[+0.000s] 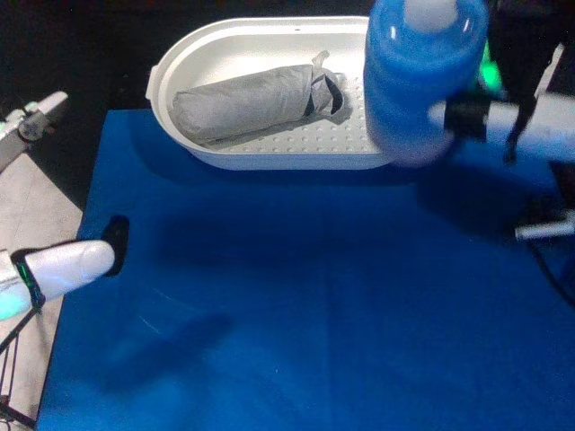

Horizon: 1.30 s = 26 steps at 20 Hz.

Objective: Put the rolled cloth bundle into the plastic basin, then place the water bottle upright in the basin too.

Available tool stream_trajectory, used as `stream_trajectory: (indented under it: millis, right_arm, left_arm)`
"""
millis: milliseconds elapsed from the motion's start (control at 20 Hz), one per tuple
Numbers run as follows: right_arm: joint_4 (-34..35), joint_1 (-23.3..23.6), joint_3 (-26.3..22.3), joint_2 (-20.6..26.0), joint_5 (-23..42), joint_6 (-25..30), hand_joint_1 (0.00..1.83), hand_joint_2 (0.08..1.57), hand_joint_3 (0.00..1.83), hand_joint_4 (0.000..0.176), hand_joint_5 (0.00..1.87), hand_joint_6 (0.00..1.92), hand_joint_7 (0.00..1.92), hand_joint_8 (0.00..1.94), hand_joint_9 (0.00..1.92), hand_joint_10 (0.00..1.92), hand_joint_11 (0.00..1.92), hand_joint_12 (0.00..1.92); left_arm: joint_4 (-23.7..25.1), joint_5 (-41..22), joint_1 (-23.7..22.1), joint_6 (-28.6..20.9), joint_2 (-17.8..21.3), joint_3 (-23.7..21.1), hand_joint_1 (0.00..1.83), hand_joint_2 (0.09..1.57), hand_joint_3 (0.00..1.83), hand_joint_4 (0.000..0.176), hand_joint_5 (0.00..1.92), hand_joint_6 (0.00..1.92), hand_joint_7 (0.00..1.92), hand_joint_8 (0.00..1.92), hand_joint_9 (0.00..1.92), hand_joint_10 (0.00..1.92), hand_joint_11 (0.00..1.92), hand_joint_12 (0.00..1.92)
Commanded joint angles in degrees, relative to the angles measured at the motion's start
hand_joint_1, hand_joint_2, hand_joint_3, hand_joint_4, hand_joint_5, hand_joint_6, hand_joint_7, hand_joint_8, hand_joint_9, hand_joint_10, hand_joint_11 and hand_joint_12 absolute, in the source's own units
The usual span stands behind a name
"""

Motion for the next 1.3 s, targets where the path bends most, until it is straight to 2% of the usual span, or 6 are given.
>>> stream_trajectory:
  millis: [0,100,300,450,650,1250]
  right_arm:
    - [-0.1,1.6,0.4,-0.1,8.0,0.7,1.53,1.19,0.0,0.143,0.78,1.92,0.97,1.94,1.15,1.92,1.22,1.92]
    - [-0.1,4.3,2.1,-0.9,5.6,-0.3,1.56,1.18,0.0,0.066,0.82,1.92,1.0,1.94,1.19,1.92,1.25,1.92]
    - [-0.1,8.4,5.4,-2.4,-0.2,-0.7,1.57,1.18,0.0,0.032,0.86,1.92,0.97,1.94,1.07,1.92,1.16,1.92]
    - [0.1,10.4,8.4,-4.3,-4.8,-0.7,1.55,1.15,0.0,0.108,0.82,1.92,0.95,1.94,1.07,1.92,1.2,1.92]
    - [2.6,11.2,12.4,-6.8,-7.5,-0.8,1.54,1.16,0.0,0.173,0.78,1.92,0.91,1.94,1.07,1.92,1.21,1.92]
    - [6.1,12.1,18.7,-11.5,-16.1,-0.7,1.48,1.16,0.0,0.176,0.66,1.92,0.86,1.94,1.02,1.92,1.08,1.92]
  left_arm:
    - [0.5,-7.2,-0.3,-0.5,-0.2,0.0,0.62,0.87,0.0,0.176,0.17,0.0,0.04,0.0,0.0,0.0,0.0,0.0]
    - [0.5,-7.0,-0.3,-0.6,-0.4,0.0,0.63,0.86,0.0,0.176,0.17,0.0,0.03,0.0,0.0,0.0,0.0,0.0]
    - [0.5,-6.9,-0.3,-0.7,-0.7,0.2,0.62,0.87,0.0,0.176,0.16,0.0,0.02,0.0,0.0,0.0,0.0,0.0]
    - [0.5,-6.8,-0.3,-1.1,-0.8,0.3,0.61,0.86,0.0,0.176,0.16,0.0,0.0,0.0,0.0,0.0,0.0,0.0]
    - [0.6,-6.6,-0.3,-1.3,-0.9,0.3,0.58,0.83,0.0,0.176,0.17,0.0,0.01,0.0,0.0,0.0,0.0,0.0]
    - [0.8,-6.7,-0.3,-1.7,-1.0,0.5,0.56,0.84,0.0,0.176,0.15,0.0,0.0,0.0,0.0,0.0,0.0,0.0]
